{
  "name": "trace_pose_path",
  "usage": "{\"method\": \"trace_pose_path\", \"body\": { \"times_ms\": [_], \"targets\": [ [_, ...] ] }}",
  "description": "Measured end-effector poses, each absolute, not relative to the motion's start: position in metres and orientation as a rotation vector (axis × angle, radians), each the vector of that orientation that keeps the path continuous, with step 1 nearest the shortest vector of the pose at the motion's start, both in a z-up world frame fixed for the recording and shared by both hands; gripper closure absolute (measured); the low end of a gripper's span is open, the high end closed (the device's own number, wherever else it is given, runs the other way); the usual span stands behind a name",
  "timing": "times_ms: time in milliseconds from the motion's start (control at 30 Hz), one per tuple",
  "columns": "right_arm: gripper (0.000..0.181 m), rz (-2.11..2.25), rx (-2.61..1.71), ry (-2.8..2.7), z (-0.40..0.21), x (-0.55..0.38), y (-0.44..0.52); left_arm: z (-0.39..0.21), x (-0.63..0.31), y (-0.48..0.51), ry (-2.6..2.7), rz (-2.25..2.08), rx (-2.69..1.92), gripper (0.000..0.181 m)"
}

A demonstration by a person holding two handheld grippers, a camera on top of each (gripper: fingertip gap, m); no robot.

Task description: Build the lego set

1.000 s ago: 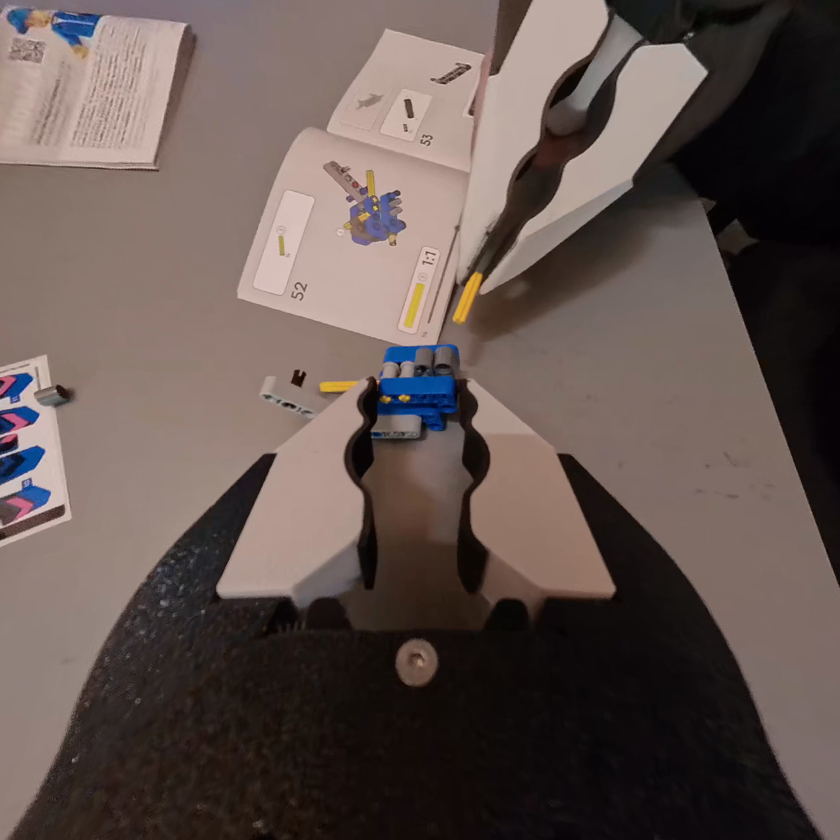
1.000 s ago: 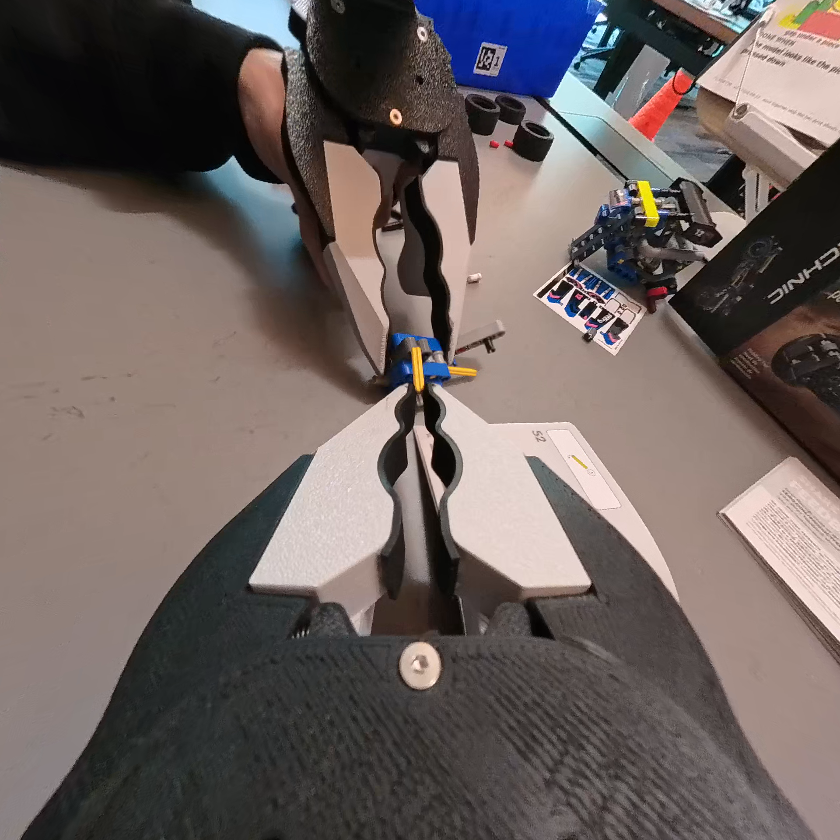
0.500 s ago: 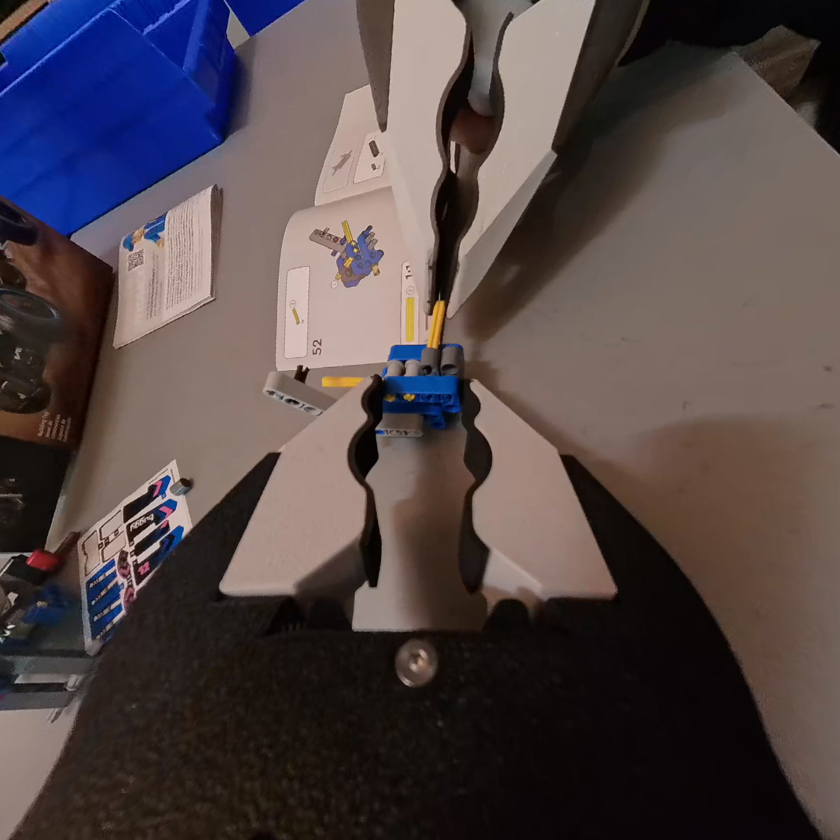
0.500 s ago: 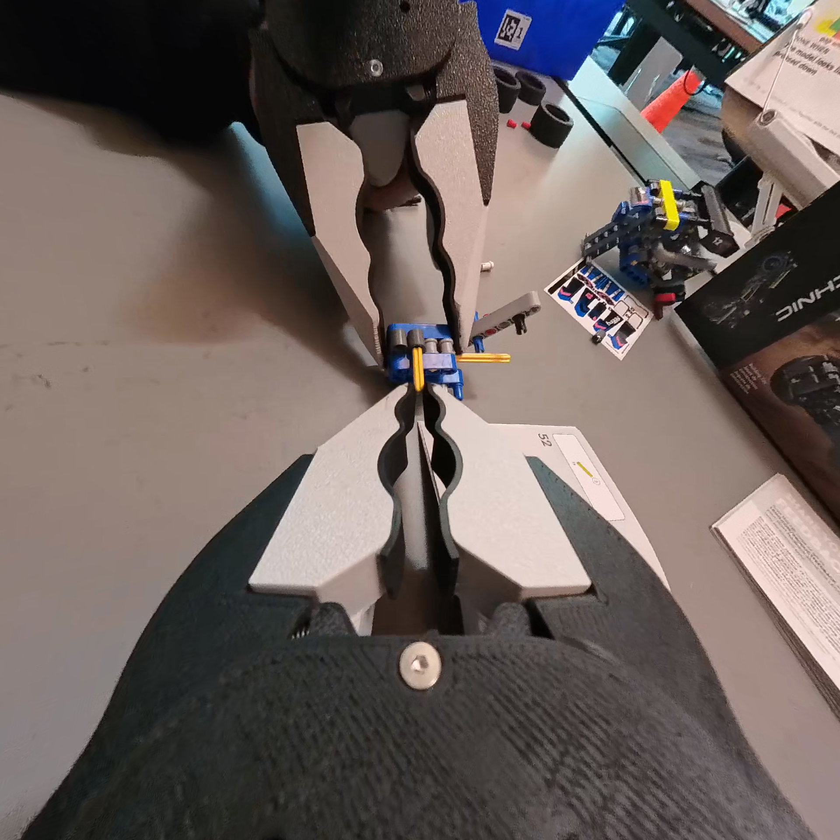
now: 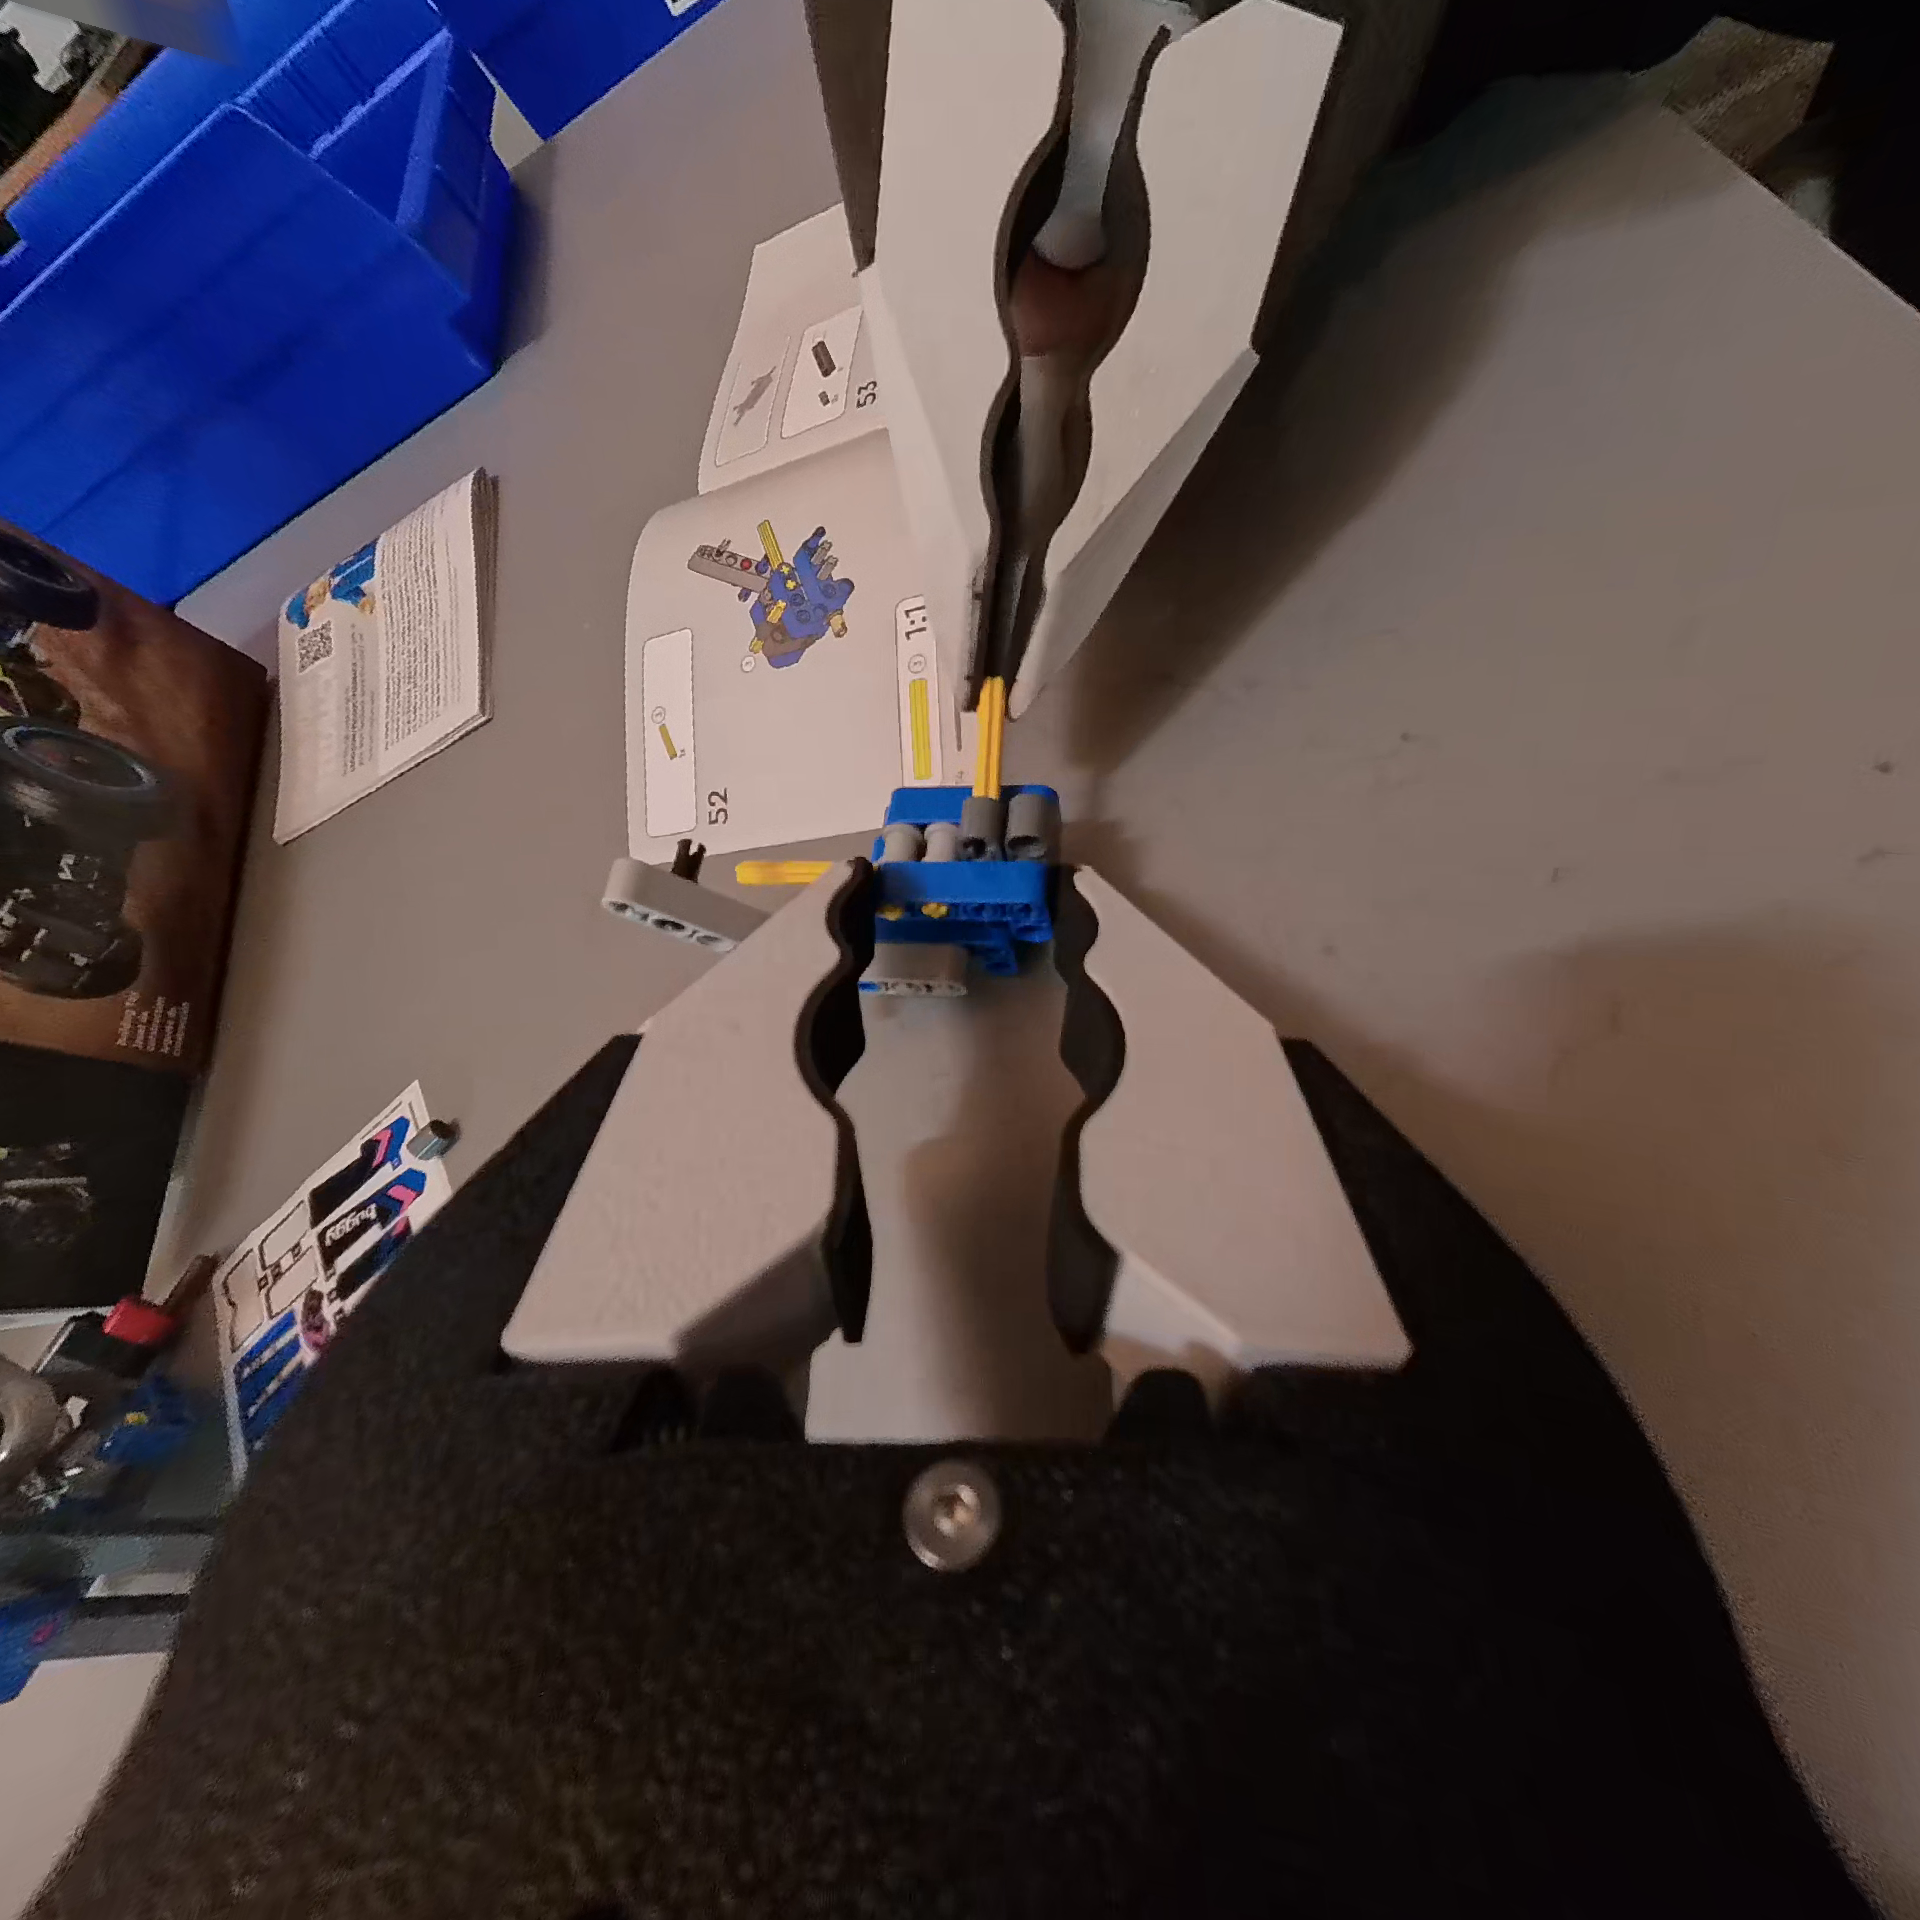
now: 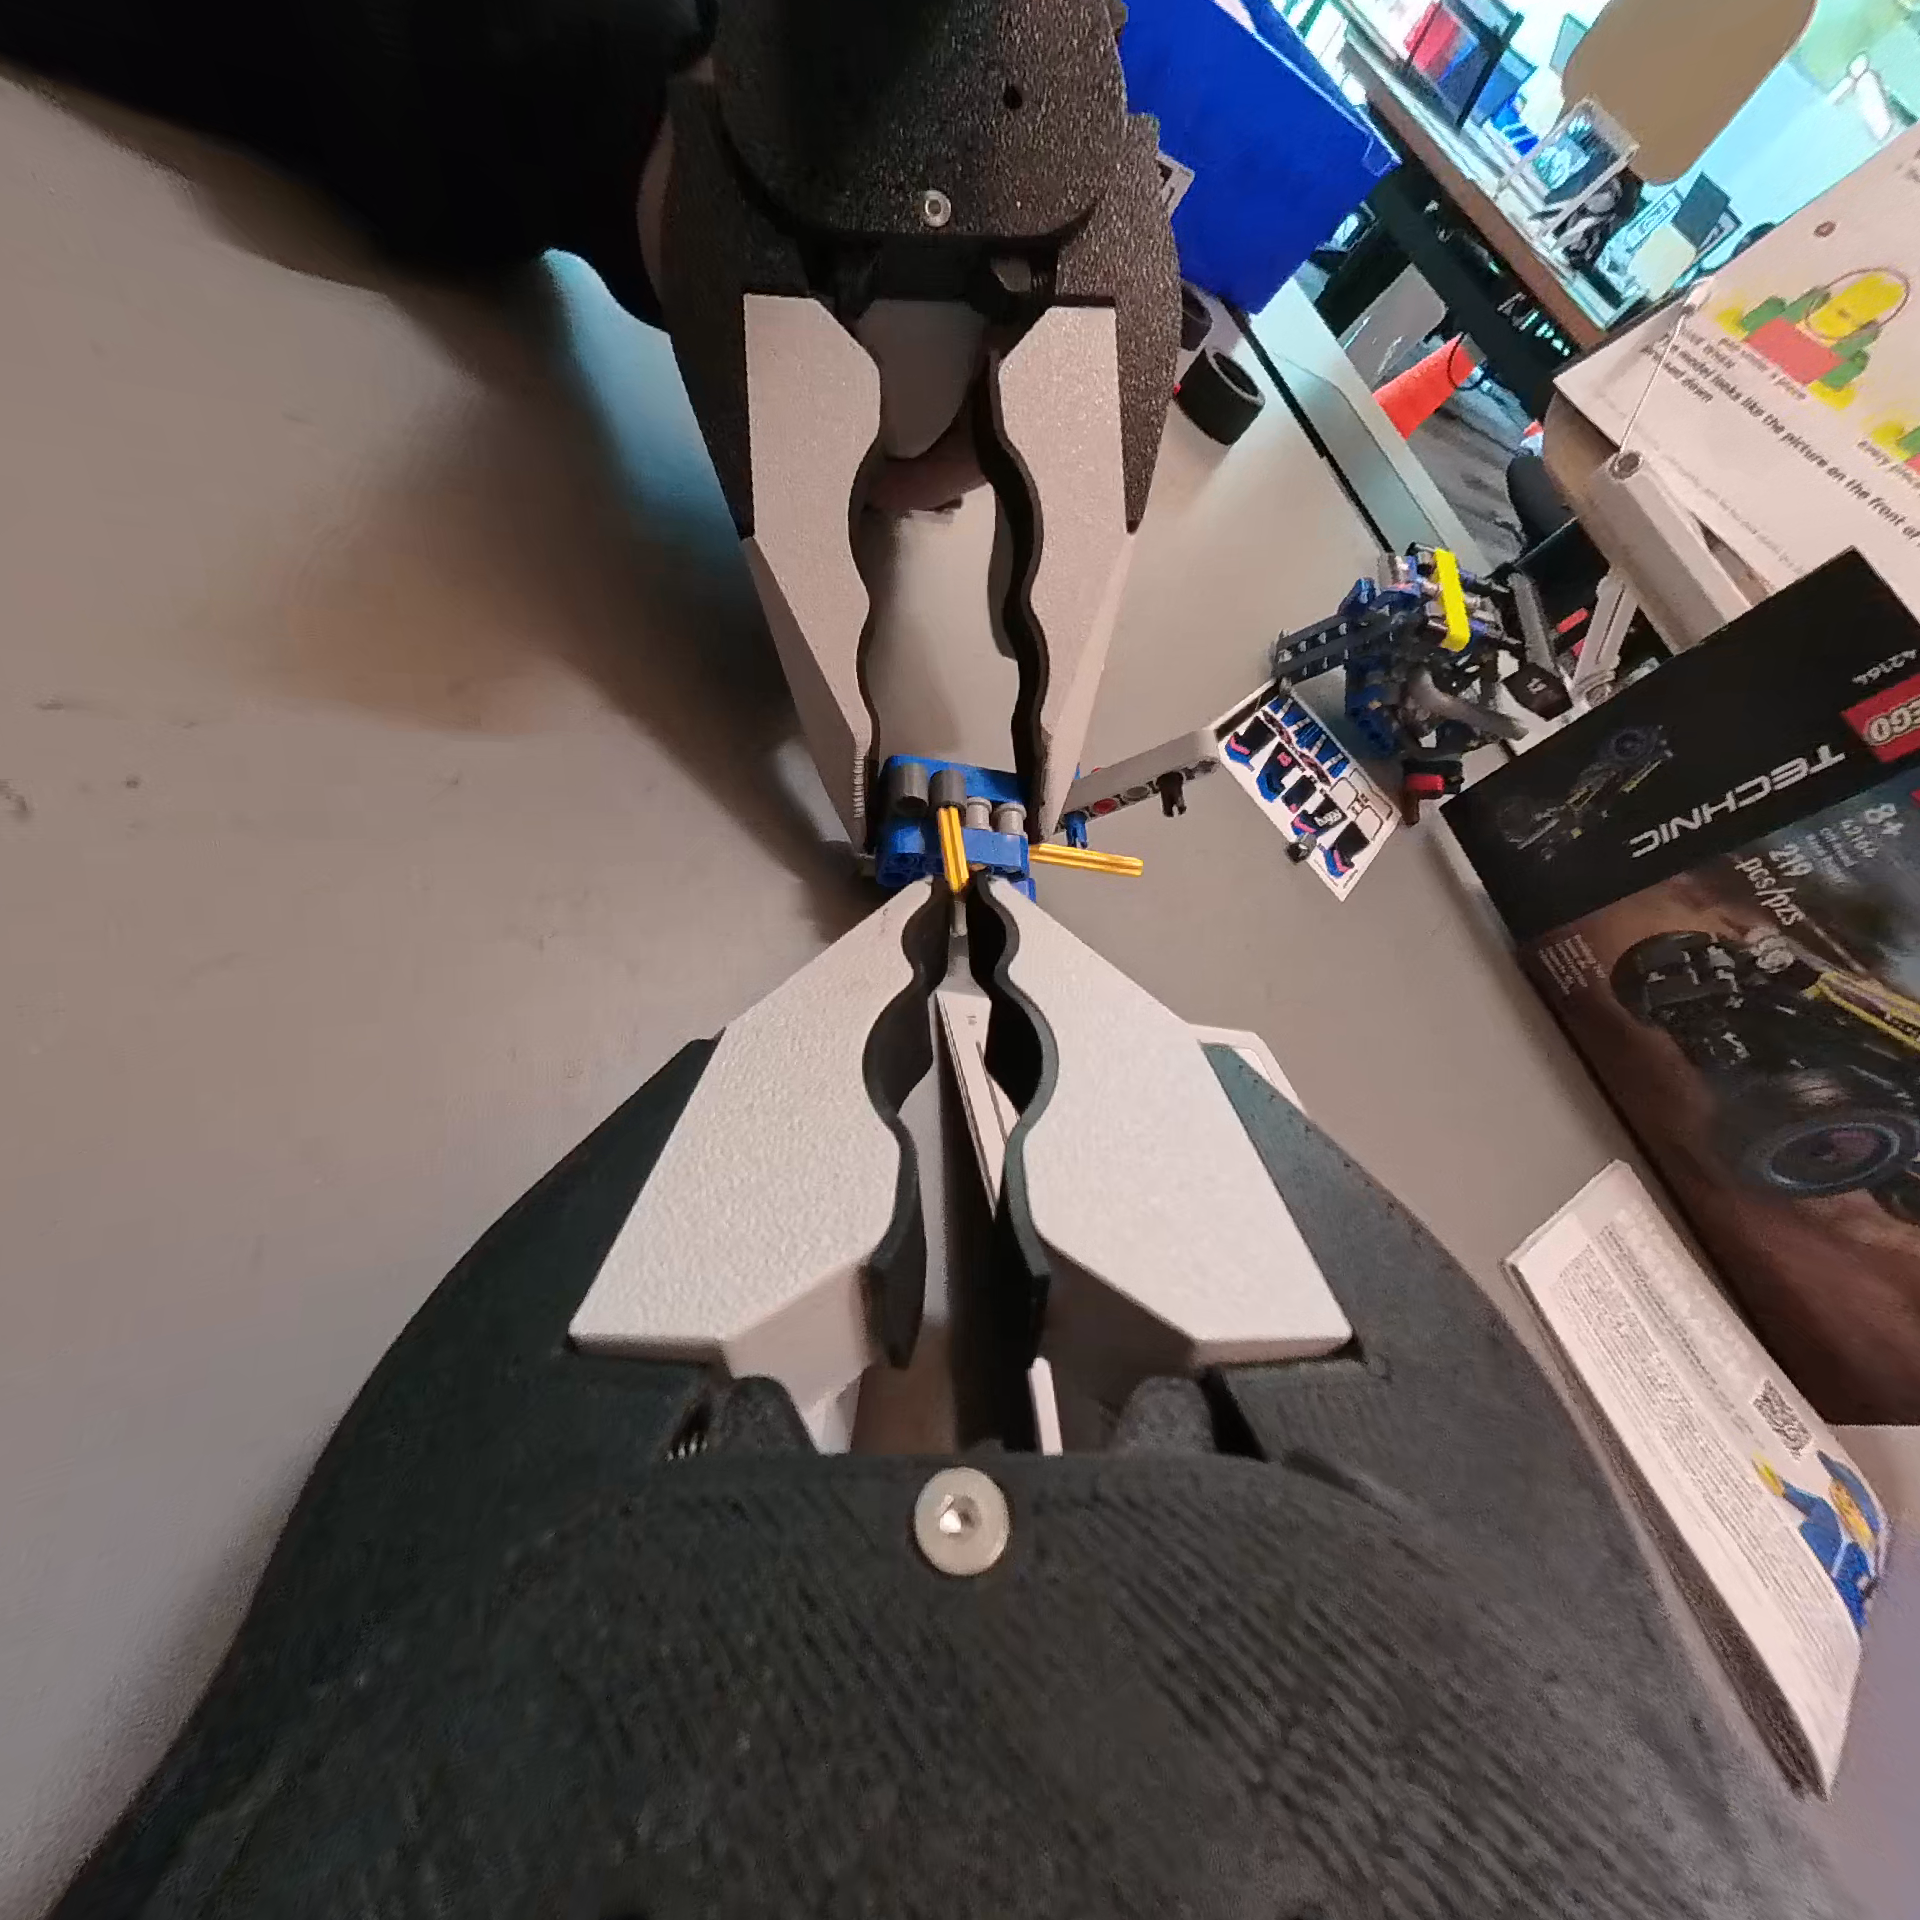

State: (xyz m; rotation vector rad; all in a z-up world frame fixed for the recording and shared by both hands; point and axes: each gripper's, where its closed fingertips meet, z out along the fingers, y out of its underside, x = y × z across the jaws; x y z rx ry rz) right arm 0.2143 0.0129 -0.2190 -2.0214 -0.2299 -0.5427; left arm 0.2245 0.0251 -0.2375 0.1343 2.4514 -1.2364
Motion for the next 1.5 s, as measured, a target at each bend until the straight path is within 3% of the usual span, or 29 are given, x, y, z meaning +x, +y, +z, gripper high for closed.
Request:
{"method": "trace_pose_path", "body": {
  "times_ms": [267,467,667,967,1133,1500],
  "targets": [
    [0.179,-0.688,-2.042,-0.311,-0.22,0.214,0.017,-0.237,0.226,0.029,2.422,-1.224,0.166,0.149],
    [0.178,-0.531,-2.063,-0.19,-0.223,0.217,0.018,-0.236,0.228,0.031,2.375,-1.216,0.227,0.149],
    [0.178,-0.737,-2.03,-0.341,-0.218,0.217,0.019,-0.237,0.229,0.031,2.412,-1.225,0.188,0.149],
    [0.179,-0.622,-2.01,-0.227,-0.217,0.219,0.02,-0.237,0.229,0.032,2.413,-1.226,0.187,0.149],
    [0.178,-0.844,-2.026,-0.426,-0.22,0.219,0.023,-0.239,0.228,0.033,2.509,-1.262,0.088,0.149],
    [0.178,-0.902,-2.024,-0.45,-0.217,0.22,0.025,-0.24,0.226,0.033,2.599,-1.308,0.007,0.149]
  ]
}}
